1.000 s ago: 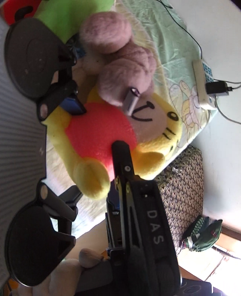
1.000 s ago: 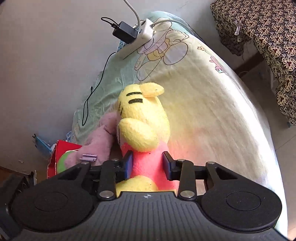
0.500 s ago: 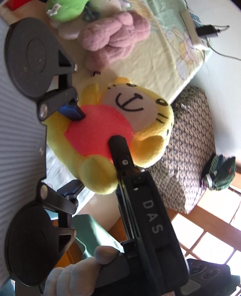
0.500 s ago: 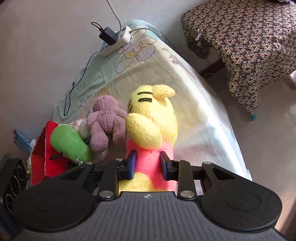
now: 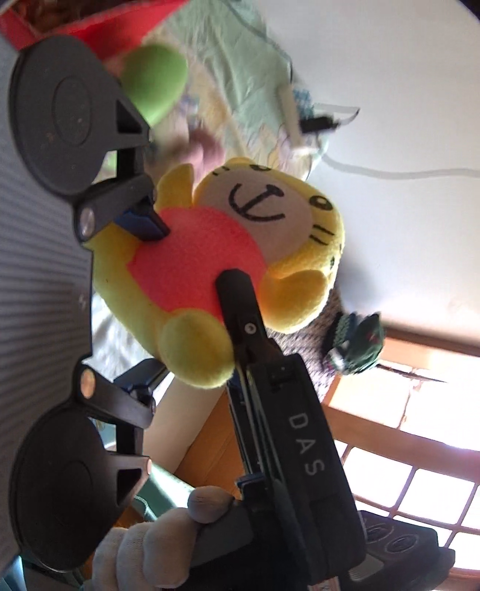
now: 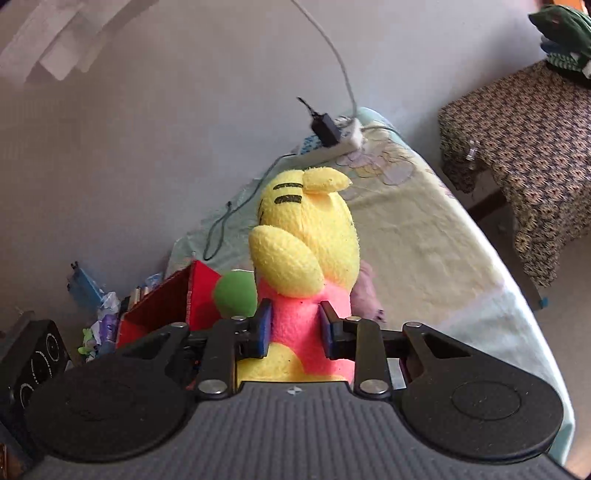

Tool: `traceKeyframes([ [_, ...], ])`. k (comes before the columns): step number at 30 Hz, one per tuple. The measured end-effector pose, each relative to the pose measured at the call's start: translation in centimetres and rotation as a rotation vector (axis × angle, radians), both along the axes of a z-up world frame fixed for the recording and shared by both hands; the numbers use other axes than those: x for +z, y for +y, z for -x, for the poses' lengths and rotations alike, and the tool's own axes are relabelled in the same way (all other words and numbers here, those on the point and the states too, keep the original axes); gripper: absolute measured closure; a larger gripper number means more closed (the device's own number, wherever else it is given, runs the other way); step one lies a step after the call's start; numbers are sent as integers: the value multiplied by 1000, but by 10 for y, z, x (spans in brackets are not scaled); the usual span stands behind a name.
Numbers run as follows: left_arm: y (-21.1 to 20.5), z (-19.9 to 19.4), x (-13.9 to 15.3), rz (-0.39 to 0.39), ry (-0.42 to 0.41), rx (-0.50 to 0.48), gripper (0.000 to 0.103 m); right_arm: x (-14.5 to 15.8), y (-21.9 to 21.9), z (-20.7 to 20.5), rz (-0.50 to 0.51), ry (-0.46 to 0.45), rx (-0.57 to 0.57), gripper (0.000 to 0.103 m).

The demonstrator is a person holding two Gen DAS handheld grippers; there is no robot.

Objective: Organize objects
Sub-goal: 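Lift and carry the tiger plush with the right gripper over the red box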

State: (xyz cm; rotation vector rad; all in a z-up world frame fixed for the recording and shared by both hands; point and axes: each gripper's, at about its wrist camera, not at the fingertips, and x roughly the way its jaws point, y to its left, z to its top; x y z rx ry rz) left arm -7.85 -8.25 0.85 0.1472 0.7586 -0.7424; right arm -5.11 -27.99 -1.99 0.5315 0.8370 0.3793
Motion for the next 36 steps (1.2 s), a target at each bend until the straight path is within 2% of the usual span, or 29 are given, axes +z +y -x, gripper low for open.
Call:
traceKeyframes([
  [3,48,5,20,9,-49,61,32,16,43,-1,-15,-72,63,74],
  [8,124,4,37,32,-103,162,32,31,120,-6,-17,-181,139,74],
  [11,166,3,38,49,-112,219,32,33,164,-11,-9,-223,185,74],
  [16,216,-4,25,61,-85,276,32,24,222,-17,23,-221,223,74],
  [25,252,-22,-16,76,9,305,32,0,273,-20,96,-171,214,75],
  [30,262,-26,-19,93,43,330,32,-3,295,-22,117,-157,223,75],
  [34,279,-24,-21,137,76,326,32,-1,298,-25,173,-147,200,75],
  [36,270,-31,-27,140,95,313,32,-4,294,-29,210,-129,179,75],
])
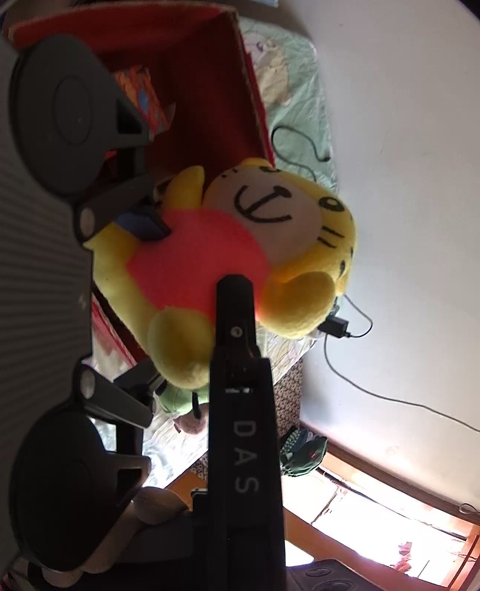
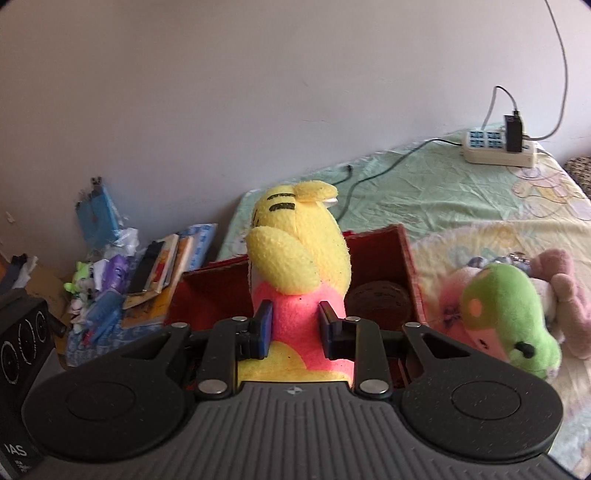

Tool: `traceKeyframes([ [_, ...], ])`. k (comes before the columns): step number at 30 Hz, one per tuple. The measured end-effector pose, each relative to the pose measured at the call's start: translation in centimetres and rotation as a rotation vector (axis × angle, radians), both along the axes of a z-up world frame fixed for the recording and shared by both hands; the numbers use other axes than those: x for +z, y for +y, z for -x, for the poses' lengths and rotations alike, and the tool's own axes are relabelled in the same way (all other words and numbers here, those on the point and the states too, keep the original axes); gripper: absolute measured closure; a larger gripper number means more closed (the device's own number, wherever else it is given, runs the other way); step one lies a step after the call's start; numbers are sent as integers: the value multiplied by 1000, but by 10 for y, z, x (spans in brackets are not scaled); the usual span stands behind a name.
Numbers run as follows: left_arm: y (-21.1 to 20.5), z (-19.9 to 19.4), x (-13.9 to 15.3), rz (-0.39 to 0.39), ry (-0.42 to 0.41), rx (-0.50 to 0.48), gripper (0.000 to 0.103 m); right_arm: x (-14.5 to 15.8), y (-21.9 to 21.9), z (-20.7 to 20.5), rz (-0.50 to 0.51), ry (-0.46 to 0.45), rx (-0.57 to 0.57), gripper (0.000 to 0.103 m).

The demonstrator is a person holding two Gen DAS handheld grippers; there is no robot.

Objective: Organize objects
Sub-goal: 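Lift and carry the tiger plush with the right gripper over the red box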

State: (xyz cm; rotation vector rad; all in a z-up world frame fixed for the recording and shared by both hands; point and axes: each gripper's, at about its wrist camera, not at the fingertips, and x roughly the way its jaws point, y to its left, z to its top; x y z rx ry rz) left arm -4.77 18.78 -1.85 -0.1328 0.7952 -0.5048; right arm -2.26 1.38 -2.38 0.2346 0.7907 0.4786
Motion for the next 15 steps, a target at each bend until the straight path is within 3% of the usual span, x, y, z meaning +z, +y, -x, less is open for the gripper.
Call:
traceKeyframes([
  [7,-29,-23,-29,-15,79,-32,32,-24,-9,-15,122,32,-28,75],
  [15,-38,-40,-47,-35,144,-12,33,-41,-16,-28,134,70,-8,74],
])
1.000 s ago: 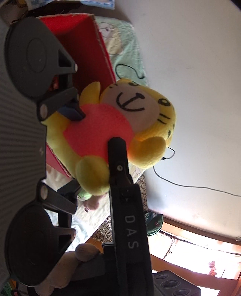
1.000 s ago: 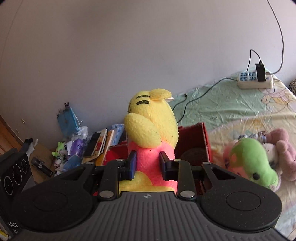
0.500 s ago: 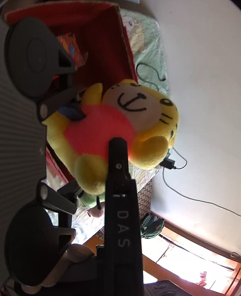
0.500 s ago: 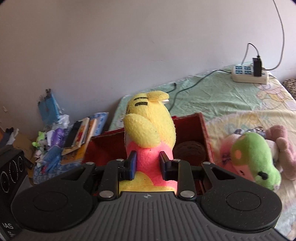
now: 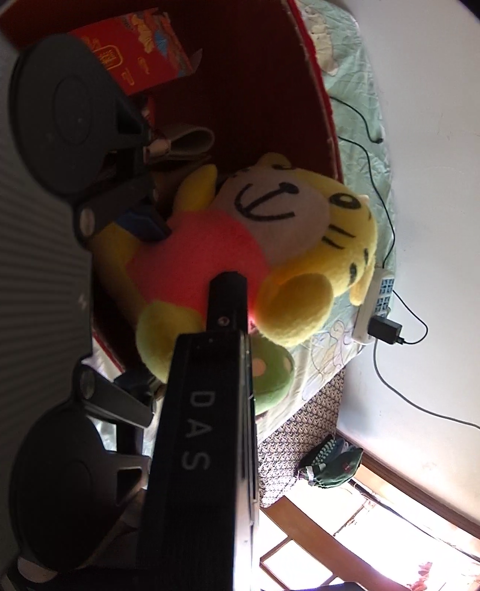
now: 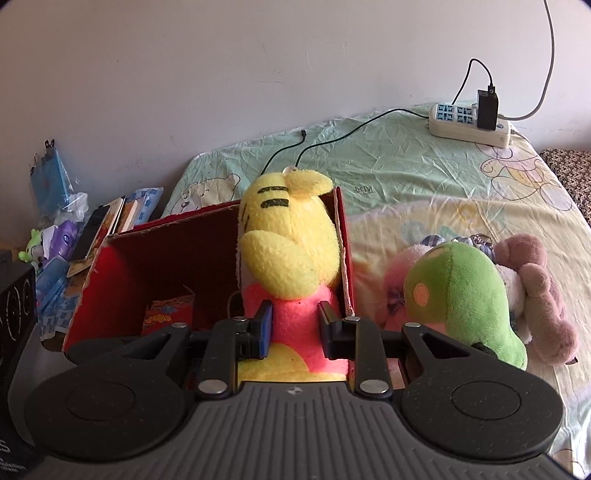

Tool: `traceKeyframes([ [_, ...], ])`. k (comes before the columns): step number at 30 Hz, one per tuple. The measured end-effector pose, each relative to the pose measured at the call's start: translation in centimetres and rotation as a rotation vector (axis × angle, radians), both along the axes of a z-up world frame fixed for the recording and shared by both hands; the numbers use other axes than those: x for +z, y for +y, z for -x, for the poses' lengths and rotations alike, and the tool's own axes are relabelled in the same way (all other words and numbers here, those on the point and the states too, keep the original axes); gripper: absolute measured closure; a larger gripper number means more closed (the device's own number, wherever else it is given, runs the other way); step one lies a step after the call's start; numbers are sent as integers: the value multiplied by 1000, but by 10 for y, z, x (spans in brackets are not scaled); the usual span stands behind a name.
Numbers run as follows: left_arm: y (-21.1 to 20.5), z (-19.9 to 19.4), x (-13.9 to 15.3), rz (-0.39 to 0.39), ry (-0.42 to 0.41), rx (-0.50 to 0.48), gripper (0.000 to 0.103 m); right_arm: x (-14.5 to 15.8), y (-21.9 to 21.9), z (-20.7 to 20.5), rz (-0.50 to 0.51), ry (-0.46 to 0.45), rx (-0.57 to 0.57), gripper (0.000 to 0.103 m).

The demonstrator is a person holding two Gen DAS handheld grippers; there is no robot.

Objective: Organize objects
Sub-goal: 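Lift and carry the tiger plush with the right gripper over the red box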

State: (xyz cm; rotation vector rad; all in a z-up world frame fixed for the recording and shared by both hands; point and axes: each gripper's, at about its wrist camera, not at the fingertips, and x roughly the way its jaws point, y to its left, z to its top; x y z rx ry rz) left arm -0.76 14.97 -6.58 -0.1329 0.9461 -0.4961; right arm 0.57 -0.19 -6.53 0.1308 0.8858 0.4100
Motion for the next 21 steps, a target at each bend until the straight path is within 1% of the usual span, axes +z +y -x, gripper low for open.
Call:
traceKeyframes([
  [3,-4,-2,2,-16,7,8,32,-2,-2,-2,-10,10,4,73],
  [5,-5,-3,2,-29,19,17,30,-5,-3,-4,-15,17,6,72],
  [9,-5,-7,1,-28,43,34,29,-10,-6,-9,-36,43,-2,72],
  [21,-5,-4,0,-54,55,80,23,-10,-7,-8,-57,29,-4,72],
])
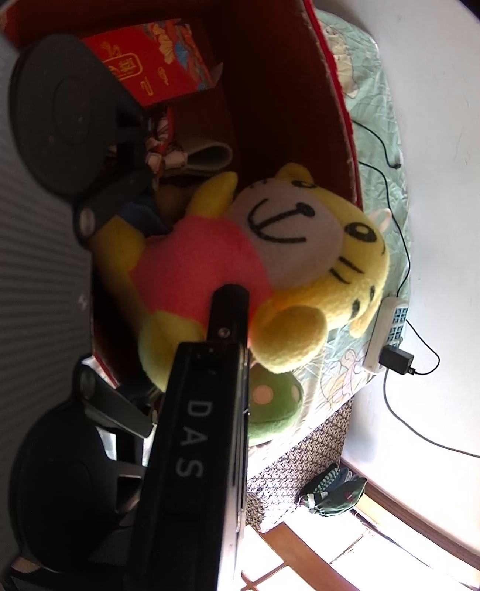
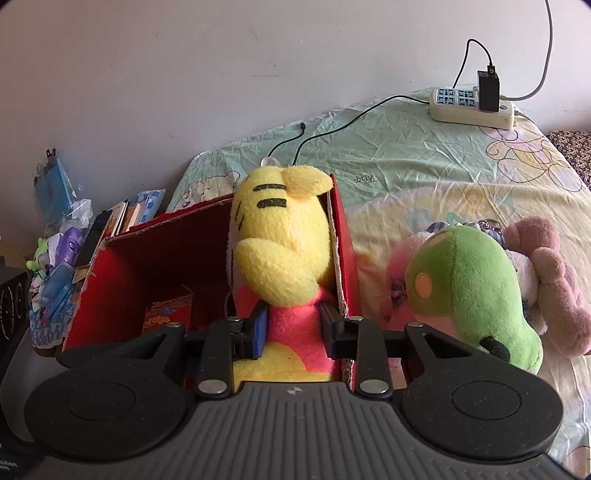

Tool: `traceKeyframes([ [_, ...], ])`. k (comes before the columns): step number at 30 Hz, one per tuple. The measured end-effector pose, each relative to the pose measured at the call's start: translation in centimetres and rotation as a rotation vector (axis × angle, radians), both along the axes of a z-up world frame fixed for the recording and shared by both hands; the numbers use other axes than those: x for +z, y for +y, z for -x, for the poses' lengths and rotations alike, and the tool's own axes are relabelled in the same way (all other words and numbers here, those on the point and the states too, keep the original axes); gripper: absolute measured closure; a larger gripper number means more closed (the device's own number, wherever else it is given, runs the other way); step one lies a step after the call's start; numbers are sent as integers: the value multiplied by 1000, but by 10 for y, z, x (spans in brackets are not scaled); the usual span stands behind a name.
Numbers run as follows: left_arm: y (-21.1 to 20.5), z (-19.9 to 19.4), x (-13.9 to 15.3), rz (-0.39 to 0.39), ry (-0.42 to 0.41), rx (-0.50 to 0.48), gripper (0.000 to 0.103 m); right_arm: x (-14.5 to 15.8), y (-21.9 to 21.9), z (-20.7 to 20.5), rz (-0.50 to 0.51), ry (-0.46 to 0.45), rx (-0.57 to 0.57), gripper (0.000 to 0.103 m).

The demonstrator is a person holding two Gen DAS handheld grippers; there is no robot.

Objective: Organize objects
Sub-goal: 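Lift and carry the tiger plush with the right gripper over the red box, then lower the tiger plush into the red box and open the right gripper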

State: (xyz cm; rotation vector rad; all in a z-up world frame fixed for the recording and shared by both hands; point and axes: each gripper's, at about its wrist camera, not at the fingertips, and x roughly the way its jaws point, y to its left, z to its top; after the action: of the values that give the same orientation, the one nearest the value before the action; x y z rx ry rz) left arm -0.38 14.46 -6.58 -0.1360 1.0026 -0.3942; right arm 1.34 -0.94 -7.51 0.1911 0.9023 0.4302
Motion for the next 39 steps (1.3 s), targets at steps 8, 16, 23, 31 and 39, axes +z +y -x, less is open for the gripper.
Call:
traceKeyframes([
  [8,1,4,1,-20,-2,33,17,1,-1,0,-27,21,-17,68],
  [16,6,15,10,-37,-34,43,15,7,0,4,-52,14,-2,63],
  [23,16,24,19,-33,-52,56,14,12,4,8,-36,-10,2,63],
  [31,21,38,36,-31,-120,37,7,9,-3,7,-22,-1,-52,63],
  [39,22,39,42,-69,-127,39,7,10,-7,17,-42,-7,-80,64],
])
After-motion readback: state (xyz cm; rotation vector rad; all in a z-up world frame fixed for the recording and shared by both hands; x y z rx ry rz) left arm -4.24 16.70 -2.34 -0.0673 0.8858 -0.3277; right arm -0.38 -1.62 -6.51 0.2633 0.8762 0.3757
